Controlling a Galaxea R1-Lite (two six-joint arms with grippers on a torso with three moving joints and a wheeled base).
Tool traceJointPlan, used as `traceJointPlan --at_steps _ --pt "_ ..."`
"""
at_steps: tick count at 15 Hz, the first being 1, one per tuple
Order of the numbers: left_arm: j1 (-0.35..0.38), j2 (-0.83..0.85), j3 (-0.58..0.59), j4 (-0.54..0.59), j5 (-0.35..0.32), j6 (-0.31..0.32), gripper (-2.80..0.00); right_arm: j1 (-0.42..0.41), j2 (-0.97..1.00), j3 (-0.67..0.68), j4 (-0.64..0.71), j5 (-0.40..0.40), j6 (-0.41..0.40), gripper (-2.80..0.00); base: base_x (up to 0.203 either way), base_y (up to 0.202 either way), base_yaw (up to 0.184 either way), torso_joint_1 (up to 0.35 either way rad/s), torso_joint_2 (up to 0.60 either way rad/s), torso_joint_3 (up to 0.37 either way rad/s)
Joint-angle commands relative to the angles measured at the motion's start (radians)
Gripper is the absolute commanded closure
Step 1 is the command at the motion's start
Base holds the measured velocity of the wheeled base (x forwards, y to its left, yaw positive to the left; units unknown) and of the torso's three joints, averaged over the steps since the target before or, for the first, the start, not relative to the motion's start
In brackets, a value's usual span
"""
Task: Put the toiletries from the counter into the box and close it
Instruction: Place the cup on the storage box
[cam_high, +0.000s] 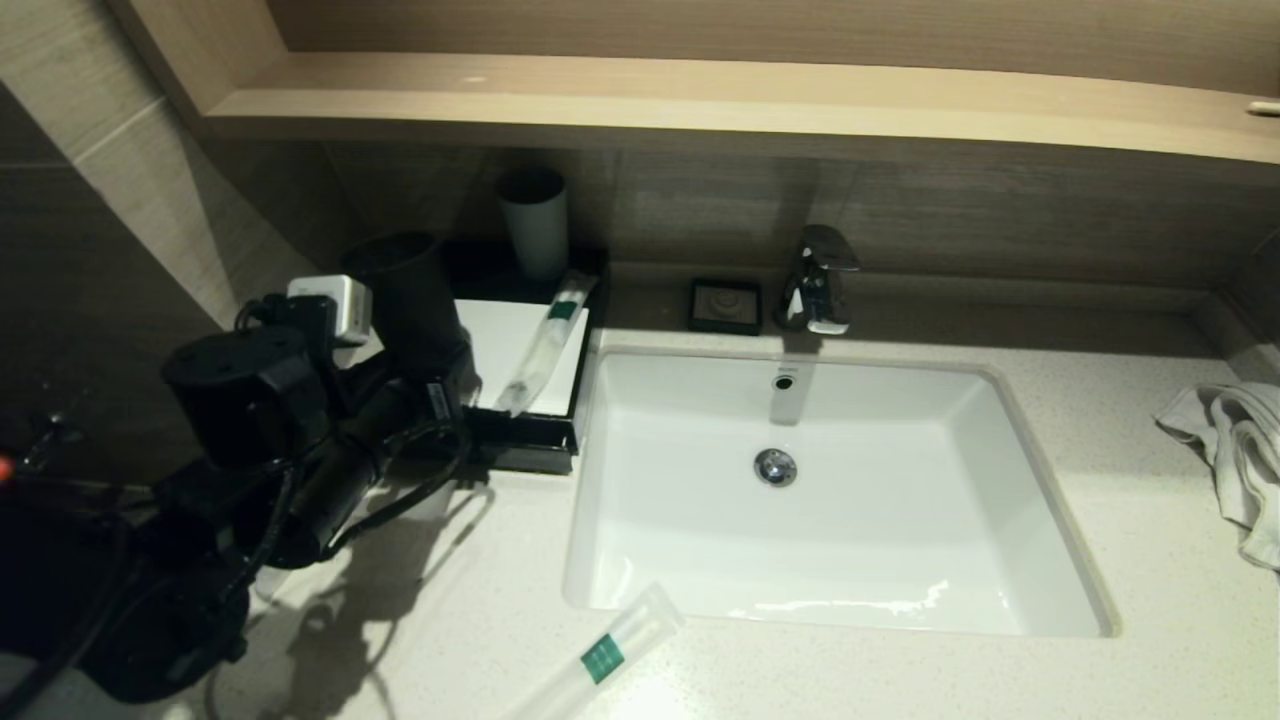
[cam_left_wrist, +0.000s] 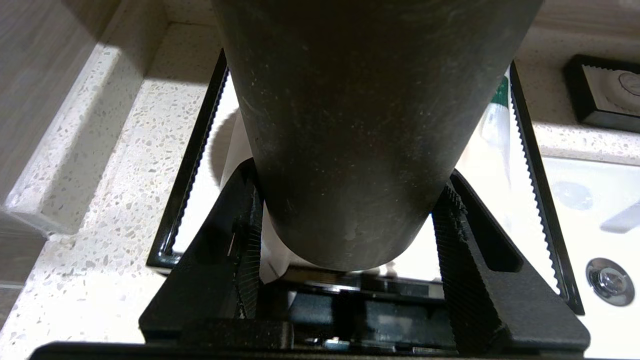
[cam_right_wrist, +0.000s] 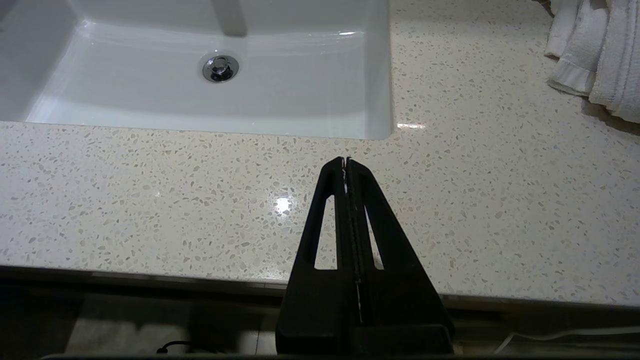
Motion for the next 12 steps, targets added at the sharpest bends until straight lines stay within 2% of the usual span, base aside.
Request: traceJointPlan --at_steps 1,12 --pt "0.000 0.021 -0.022 -0.007 0.002 -0.001 0.00 0.000 0.000 0.000 0.000 0.001 -0.001 0.00 0.000 0.000 0.000 0.000 0.00 0.000" --pt "-0.006 0.072 -0.104 -0.007 0.005 0.015 0.00 0.000 0.000 0.000 0.000 0.001 -0.001 0.00 0.000 0.000 0.000 0.000 0.00 0.000"
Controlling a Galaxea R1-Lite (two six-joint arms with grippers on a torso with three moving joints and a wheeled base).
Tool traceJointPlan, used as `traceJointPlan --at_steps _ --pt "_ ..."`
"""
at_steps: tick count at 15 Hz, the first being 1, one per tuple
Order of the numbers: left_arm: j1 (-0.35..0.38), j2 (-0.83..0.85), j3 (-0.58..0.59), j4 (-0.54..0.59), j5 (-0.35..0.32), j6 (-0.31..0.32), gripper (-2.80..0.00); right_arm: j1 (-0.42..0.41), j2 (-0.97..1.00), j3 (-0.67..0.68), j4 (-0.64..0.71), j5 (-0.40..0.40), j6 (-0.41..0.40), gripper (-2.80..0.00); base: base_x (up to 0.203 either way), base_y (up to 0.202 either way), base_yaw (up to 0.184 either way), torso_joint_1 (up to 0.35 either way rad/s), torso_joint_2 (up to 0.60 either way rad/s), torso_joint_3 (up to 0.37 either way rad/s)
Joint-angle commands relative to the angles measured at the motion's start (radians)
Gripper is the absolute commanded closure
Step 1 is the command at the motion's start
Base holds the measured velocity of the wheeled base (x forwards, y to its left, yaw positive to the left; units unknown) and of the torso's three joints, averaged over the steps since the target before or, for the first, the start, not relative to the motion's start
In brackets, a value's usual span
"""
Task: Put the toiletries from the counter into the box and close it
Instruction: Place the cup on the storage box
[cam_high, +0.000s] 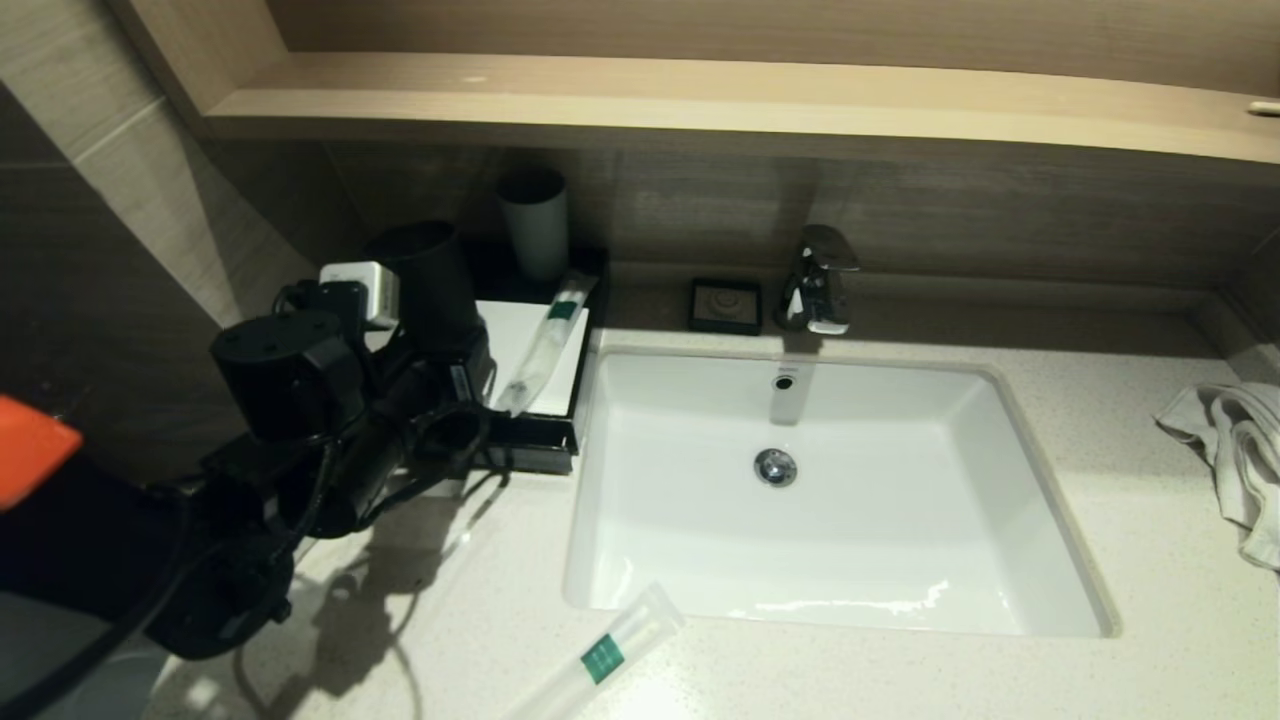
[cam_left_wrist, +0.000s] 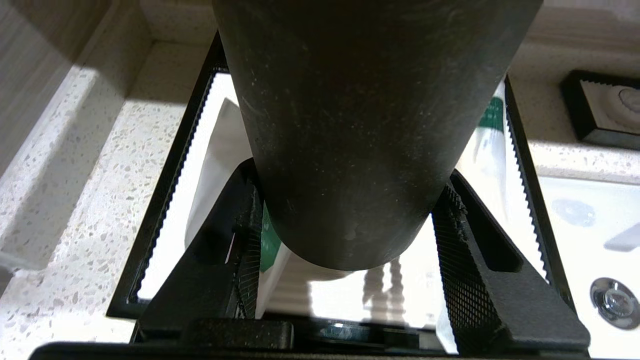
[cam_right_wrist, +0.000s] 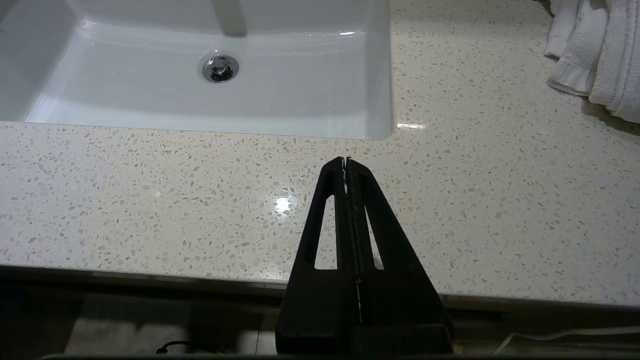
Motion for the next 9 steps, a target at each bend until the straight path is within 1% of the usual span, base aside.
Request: traceJointPlan --at_steps 1,3,5,7,9 --pt "0.000 0.014 -0.024 -0.006 0.002 0.000 0.00 0.000 0.000 0.000 0.000 0.000 0.000 0.00 0.000 0.000 0.000 0.000 0.00 0.000" --pt "0.000 0.022 -0.046 -0.002 0.002 0.002 0.00 0.000 0.000 0.000 0.000 0.000 0.000 0.00 0.000 0.000 0.000 0.000 0.00 0.000" --pt "0.000 0.039 -0.056 -0.006 0.002 0.026 0.00 0.000 0.000 0.000 0.000 0.000 0.000 0.00 0.000 0.000 0.000 0.000 0.00 0.000" --pt "0.000 0.048 -0.068 -0.007 0.022 0.040 0.00 -0.001 0.000 0.000 0.000 0.000 0.000 0.00 0.000 0.000 0.000 0.000 0.00 0.000" --pt "0.000 0.047 -0.094 -0.007 0.029 0.041 0.00 0.000 0.000 0.000 0.000 0.000 0.000 0.00 0.000 0.000 0.000 0.000 0.00 0.000"
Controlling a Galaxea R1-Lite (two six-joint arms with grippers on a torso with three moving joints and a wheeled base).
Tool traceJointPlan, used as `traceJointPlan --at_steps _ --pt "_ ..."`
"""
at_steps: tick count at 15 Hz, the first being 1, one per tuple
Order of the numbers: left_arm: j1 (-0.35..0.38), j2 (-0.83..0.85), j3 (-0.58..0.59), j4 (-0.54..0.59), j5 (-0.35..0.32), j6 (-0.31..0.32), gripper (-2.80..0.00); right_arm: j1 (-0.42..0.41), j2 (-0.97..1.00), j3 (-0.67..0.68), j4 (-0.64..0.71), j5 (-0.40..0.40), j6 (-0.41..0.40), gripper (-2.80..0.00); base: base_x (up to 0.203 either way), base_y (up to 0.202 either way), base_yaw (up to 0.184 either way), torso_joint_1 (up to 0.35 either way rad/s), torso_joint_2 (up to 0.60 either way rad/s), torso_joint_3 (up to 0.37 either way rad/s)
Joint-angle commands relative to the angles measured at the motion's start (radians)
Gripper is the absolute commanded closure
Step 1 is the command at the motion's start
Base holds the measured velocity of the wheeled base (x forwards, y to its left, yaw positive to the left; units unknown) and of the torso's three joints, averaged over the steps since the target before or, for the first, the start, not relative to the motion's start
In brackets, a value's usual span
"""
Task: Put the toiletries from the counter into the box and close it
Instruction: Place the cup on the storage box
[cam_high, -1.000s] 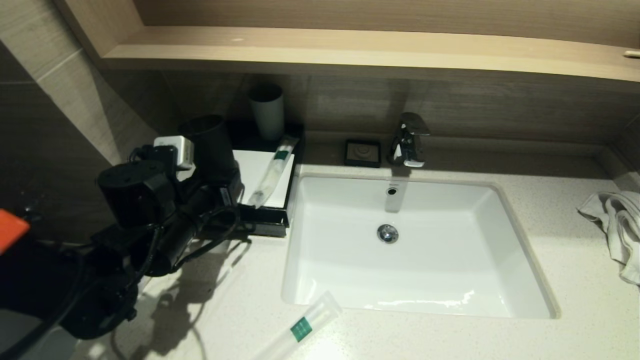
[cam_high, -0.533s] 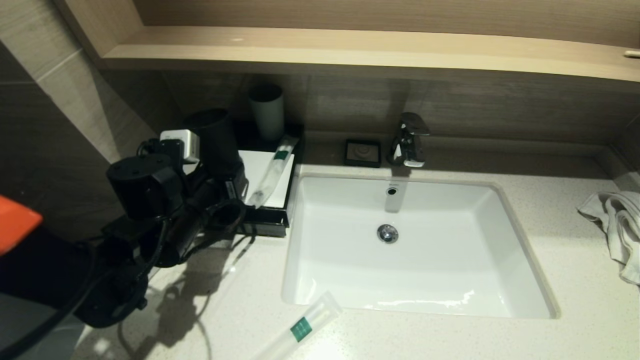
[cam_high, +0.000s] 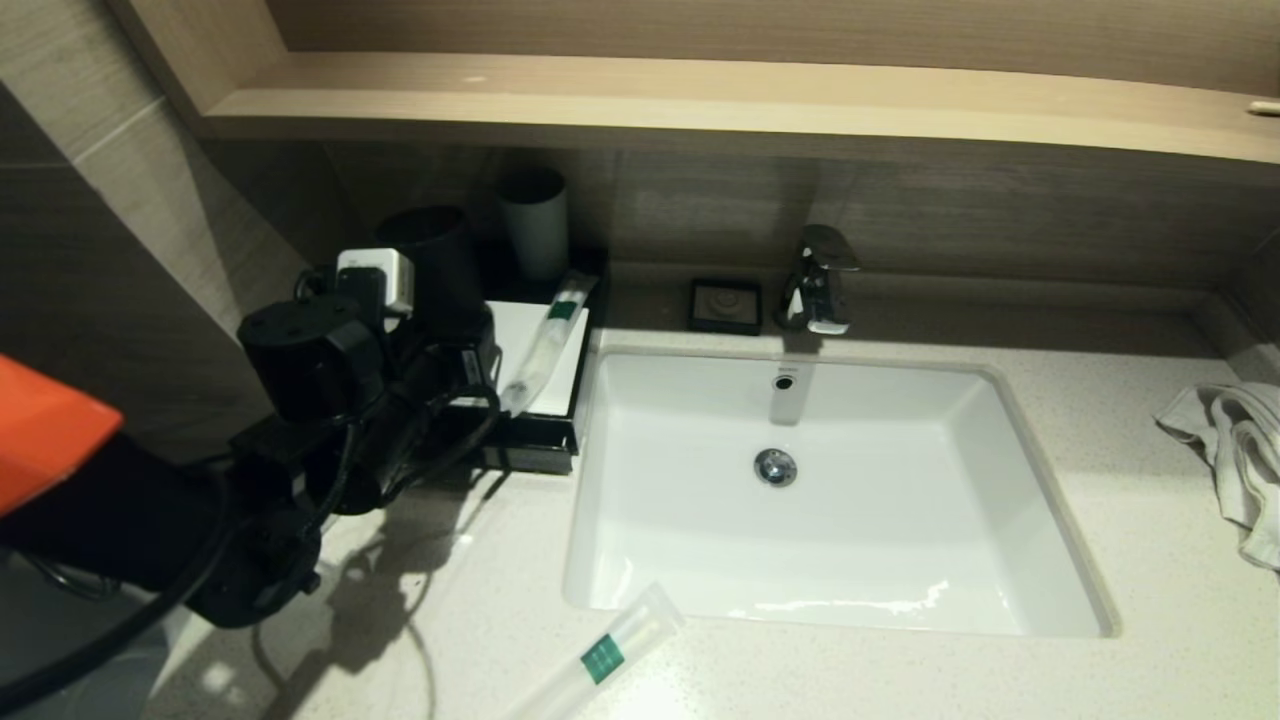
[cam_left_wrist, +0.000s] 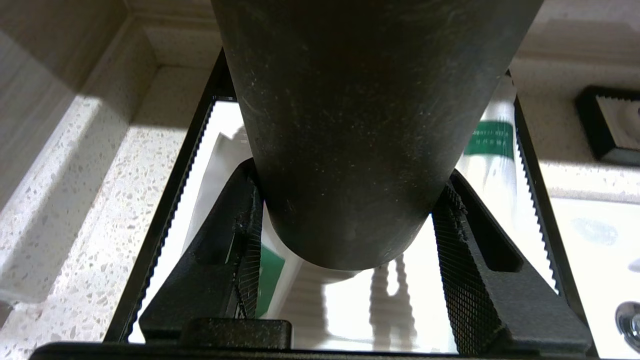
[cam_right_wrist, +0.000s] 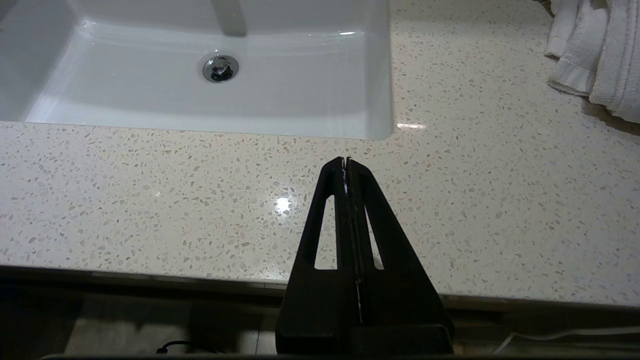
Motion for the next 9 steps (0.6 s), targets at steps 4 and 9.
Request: traceJointPlan --at_steps 4,9 --pt "0.001 0.002 -0.040 -0.001 0.007 0.005 0.00 -0.001 0.000 0.000 0.000 0.001 0.000 0.00 0.000 0.000 0.000 0.000 0.00 0.000" --pt "0.002 0.017 -0.058 0.014 0.007 0.006 0.00 0.000 0.000 0.000 0.000 0.001 0.000 0.00 0.000 0.000 0.000 0.000 0.00 0.000"
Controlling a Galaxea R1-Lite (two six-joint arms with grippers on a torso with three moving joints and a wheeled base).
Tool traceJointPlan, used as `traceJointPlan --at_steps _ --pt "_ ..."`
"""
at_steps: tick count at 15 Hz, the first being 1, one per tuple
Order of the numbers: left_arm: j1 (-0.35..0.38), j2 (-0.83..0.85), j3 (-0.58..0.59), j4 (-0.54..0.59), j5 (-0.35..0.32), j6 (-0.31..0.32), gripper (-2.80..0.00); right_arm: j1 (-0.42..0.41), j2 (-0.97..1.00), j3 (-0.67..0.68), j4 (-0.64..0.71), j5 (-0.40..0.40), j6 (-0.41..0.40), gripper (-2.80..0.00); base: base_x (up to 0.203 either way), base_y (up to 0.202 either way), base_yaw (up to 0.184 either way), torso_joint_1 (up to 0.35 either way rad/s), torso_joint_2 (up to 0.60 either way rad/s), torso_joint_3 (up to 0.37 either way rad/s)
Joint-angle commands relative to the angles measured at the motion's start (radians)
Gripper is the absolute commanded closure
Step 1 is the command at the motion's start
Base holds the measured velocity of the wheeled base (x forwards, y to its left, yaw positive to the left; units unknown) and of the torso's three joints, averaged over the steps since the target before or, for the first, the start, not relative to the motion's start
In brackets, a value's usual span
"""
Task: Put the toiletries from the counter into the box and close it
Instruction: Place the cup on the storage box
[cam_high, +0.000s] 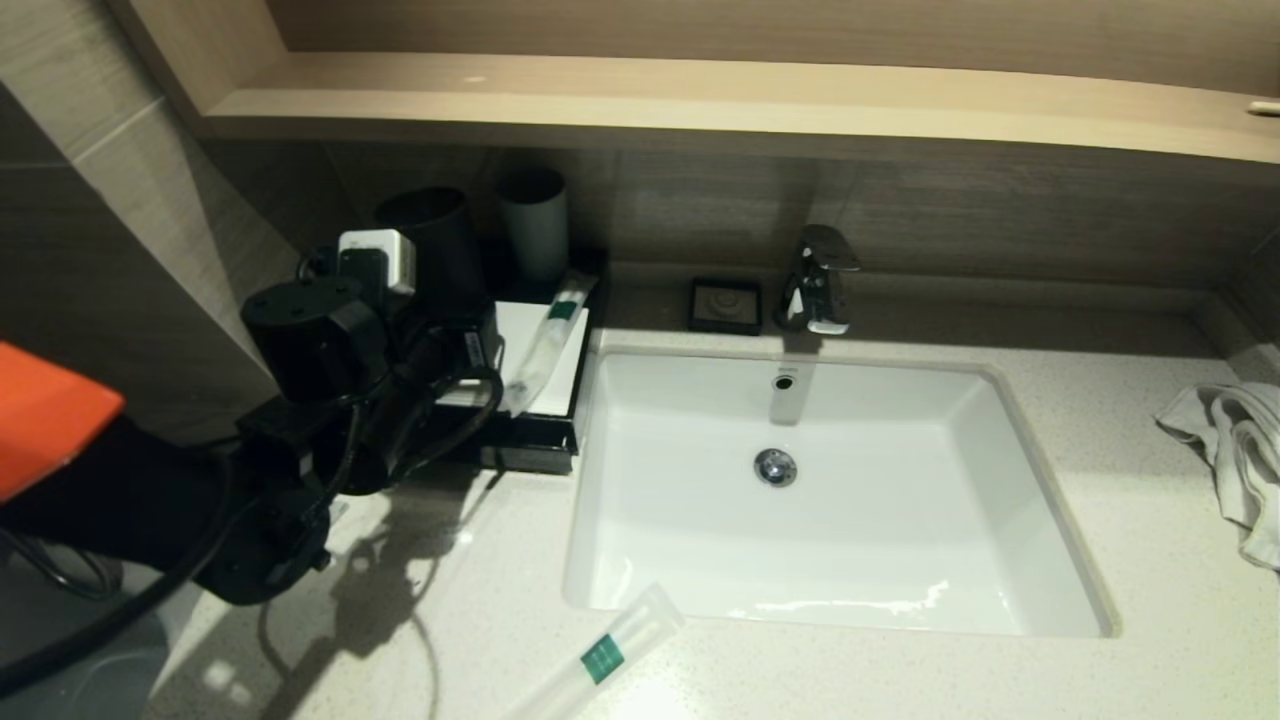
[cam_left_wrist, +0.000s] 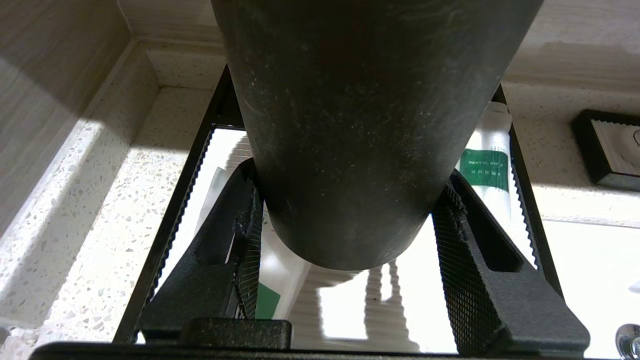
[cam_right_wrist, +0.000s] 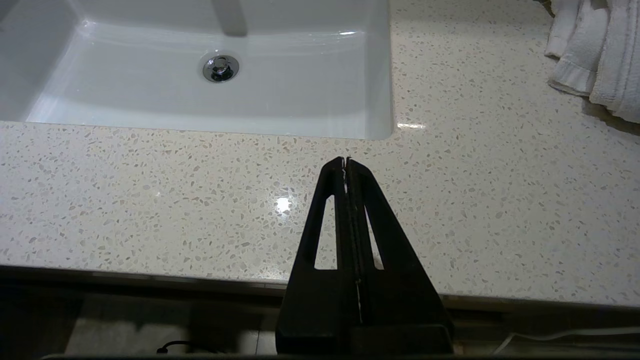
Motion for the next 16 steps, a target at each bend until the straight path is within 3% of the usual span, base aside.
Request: traceJointPlan --at_steps 1,16 --pt "0.003 0.017 -0.002 -0.008 0.002 0.000 0.00 0.000 0.000 0.000 0.000 0.001 0.000 0.00 0.000 0.000 0.000 0.000 0.00 0.000" --pt "0.064 0.099 -0.164 0.046 -0.001 0.000 0.00 -0.001 0.000 0.000 0.000 0.001 0.000 0.00 0.000 0.000 0.000 0.000 0.00 0.000"
